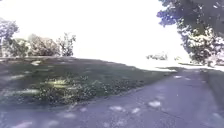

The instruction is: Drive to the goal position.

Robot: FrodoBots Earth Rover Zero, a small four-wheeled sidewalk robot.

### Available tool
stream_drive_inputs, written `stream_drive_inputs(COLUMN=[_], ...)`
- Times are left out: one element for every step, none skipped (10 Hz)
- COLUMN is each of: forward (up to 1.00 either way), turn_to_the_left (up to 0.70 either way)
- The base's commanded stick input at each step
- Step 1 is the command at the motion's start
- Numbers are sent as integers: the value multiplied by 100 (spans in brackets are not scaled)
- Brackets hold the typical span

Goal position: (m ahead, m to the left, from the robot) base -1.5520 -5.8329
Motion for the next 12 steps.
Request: stream_drive_inputs(forward=[0,0,0,0,0,0,0,0,0,0,0,0], turn_to_the_left=[85,85,85,85,85,85,85,85,85,85,85,85])
